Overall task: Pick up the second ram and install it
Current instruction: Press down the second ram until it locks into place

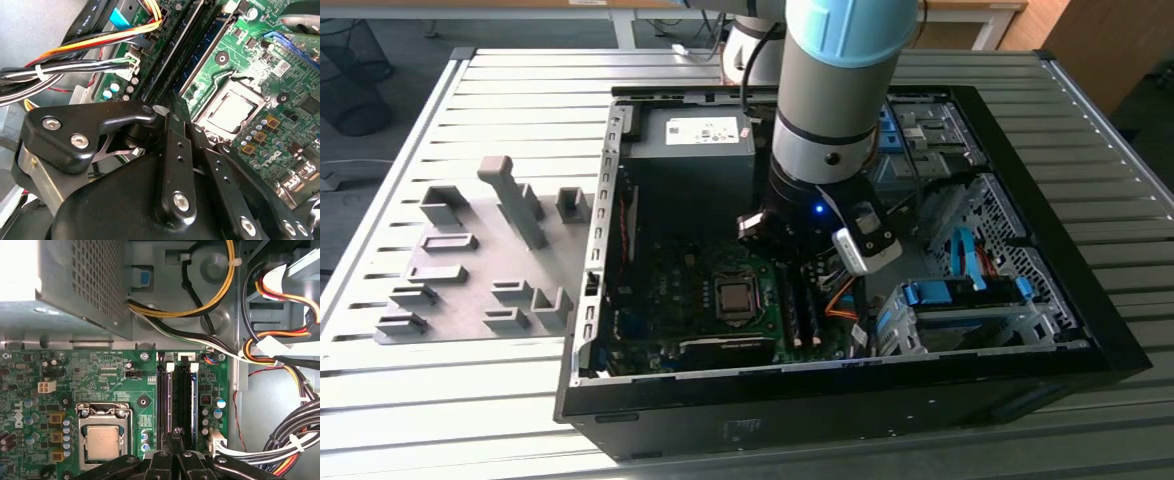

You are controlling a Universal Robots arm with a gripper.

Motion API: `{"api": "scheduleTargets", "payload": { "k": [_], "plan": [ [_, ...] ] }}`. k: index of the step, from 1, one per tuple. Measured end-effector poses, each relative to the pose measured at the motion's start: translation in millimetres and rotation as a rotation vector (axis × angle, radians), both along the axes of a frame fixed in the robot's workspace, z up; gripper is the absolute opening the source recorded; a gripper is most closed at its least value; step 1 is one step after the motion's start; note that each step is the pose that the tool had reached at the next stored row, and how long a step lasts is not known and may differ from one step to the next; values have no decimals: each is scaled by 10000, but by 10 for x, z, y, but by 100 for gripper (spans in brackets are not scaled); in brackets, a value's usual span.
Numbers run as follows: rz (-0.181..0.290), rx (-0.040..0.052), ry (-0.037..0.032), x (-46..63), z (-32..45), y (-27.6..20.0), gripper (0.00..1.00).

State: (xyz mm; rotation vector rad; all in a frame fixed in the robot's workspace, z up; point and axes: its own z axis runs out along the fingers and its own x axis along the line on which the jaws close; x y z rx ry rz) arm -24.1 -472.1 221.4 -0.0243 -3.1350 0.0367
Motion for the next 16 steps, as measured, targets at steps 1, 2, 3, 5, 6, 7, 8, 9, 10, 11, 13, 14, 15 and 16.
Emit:
{"api": "scheduleTargets", "payload": {
  "k": [1, 2, 3, 5, 6, 7, 8, 9, 10, 11, 13, 14, 15, 16],
  "plan": [
    [0, -15, 5, -1, 28, -2, 11],
    [1, -12, 3, 0, 50, -1, 11],
    [1, -14, 4, 0, 75, -2, 11],
    [1, -15, 4, -1, 127, -2, 11],
    [0, -16, 5, -1, 149, -2, 11],
    [0, -15, 4, 0, 170, -2, 11],
    [0, -16, 5, -1, 188, -2, 11],
    [0, -16, 5, -1, 198, -2, 11],
    [1, -14, 4, 0, 200, -2, 11],
    [1, -13, 4, 0, 200, -2, 11],
    [0, -15, 5, -1, 205, -2, 11],
    [1, -15, 5, 0, 208, -2, 11],
    [1, -15, 5, -1, 208, -2, 11],
    [1, -15, 5, -1, 209, -2, 11]
  ]
}}
